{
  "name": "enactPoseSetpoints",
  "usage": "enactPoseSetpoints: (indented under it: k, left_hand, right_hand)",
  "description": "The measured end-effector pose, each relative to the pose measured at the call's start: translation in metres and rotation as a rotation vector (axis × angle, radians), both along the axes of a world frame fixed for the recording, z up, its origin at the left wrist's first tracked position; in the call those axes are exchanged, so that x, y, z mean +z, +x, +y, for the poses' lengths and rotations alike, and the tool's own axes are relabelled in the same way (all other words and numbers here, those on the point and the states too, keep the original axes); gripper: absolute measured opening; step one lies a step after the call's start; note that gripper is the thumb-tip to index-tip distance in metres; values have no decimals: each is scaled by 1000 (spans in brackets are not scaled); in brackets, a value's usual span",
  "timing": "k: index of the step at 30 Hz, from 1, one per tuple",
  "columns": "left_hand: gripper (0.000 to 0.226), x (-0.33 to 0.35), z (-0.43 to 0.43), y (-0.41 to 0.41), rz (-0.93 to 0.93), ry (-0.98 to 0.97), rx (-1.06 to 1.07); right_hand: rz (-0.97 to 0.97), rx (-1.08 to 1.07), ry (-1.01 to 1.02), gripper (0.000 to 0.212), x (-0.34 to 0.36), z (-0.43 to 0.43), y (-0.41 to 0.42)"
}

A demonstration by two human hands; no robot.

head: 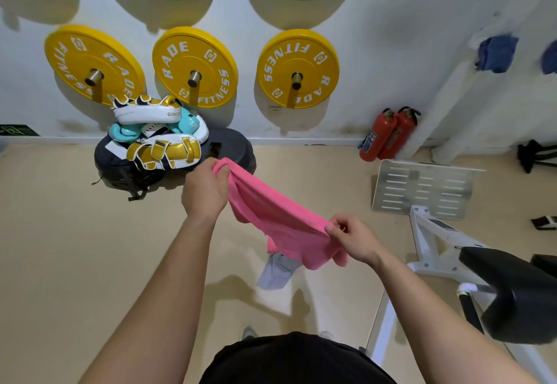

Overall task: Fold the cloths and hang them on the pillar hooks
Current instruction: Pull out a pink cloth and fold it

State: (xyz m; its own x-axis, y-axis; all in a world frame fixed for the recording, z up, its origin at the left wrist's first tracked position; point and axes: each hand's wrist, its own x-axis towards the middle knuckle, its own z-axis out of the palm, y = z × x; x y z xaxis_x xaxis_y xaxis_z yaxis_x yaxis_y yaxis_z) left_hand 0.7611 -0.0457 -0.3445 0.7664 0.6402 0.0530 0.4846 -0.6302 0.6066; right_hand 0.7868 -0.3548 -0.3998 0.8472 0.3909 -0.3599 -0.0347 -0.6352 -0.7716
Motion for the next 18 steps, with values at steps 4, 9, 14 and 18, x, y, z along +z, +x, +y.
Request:
enactPoseSetpoints:
  k: [4, 9, 14, 18]
  left_hand:
    - [32, -21, -31, -10, 122, -194, -323]
    - [31, -30, -80, -21, 50, -486, -683]
    - [11, -27, -75, -19, 45, -420, -676]
    - [17, -19, -63, -11, -11, -282, -530]
  right_hand:
    - [-193, 54, 8, 18, 22, 23, 9]
    - [-304, 122, -24, 13, 39, 54, 16]
    - [-296, 51, 56, 12, 41, 49, 12]
    - [-215, 37, 101, 17, 40, 39, 5]
